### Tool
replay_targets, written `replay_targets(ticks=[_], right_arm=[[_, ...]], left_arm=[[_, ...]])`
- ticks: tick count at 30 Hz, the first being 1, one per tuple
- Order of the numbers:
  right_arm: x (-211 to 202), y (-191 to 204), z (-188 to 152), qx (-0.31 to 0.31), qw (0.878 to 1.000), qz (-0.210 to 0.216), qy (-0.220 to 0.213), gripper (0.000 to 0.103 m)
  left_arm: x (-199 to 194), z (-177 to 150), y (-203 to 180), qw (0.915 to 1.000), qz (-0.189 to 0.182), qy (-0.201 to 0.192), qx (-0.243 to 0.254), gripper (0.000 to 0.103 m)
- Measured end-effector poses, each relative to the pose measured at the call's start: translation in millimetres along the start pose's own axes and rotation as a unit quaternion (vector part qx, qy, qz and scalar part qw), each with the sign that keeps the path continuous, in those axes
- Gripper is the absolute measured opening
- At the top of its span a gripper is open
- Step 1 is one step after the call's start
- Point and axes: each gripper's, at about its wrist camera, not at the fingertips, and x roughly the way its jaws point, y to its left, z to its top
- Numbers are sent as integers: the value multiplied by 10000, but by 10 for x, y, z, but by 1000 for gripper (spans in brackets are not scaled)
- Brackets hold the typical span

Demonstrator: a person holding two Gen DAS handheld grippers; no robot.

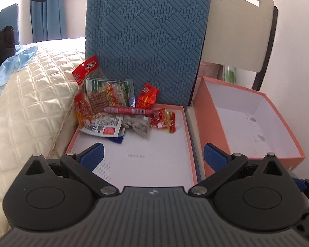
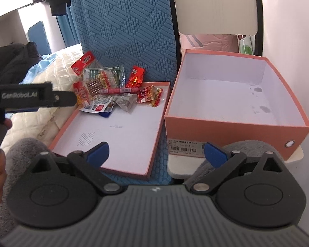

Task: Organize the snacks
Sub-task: 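Lower the left tool onto the snack pile and open its fingers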

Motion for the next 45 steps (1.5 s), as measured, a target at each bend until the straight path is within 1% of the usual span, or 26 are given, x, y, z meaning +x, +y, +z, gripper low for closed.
replay_targets(ticks=[5, 8, 12, 17, 20, 24, 25, 27, 28, 30, 36, 39, 42, 45], right_arm=[[161, 75, 65, -226, 9996, 71, -134, 100], [290, 128, 96, -280, 9994, 142, -141, 100], [453, 187, 105, -314, 9992, 112, -234, 100], [615, 251, 126, -379, 9987, 111, -316, 100], [709, 308, 166, -526, 9975, 110, -451, 100], [868, 401, 217, -775, 9952, 196, -559, 99], [912, 426, 226, -839, 9946, 218, -572, 97], [1011, 476, 237, -984, 9933, 301, -533, 80], [1078, 497, 245, -1036, 9929, 357, -458, 78], [1197, 524, 261, -1098, 9919, 538, -353, 75], [1493, 629, 343, -1257, 9889, 770, -208, 72], [1597, 670, 406, -1342, 9870, 844, -256, 72], [1743, 717, 484, -1407, 9848, 978, -281, 71], [1928, 759, 560, -1516, 9835, 950, -257, 71]], left_arm=[[235, 97, 67, 9998, 55, -122, -130, 103], [446, 127, 117, 9996, 109, -84, -245, 103], [660, 177, 174, 9994, 197, -86, -289, 103], [839, 250, 293, 9989, 307, -102, -330, 103], [950, 292, 389, 9984, 374, -69, -412, 103], [1083, 359, 518, 9972, 416, -48, -626, 103], [1126, 378, 550, 9969, 382, -37, -686, 103], [1226, 410, 612, 9962, 345, 21, -803, 103], [1266, 416, 633, 9957, 348, 52, -851, 103], [1373, 441, 691, 9944, 347, 146, -984, 103], [1663, 545, 842, 9902, 195, 309, -1346, 103], [1823, 612, 898, 9887, 255, 400, -1423, 103], [2013, 665, 945, 9867, 349, 576, -1481, 103], [2220, 681, 1015, 9837, 467, 788, -1544, 103]])
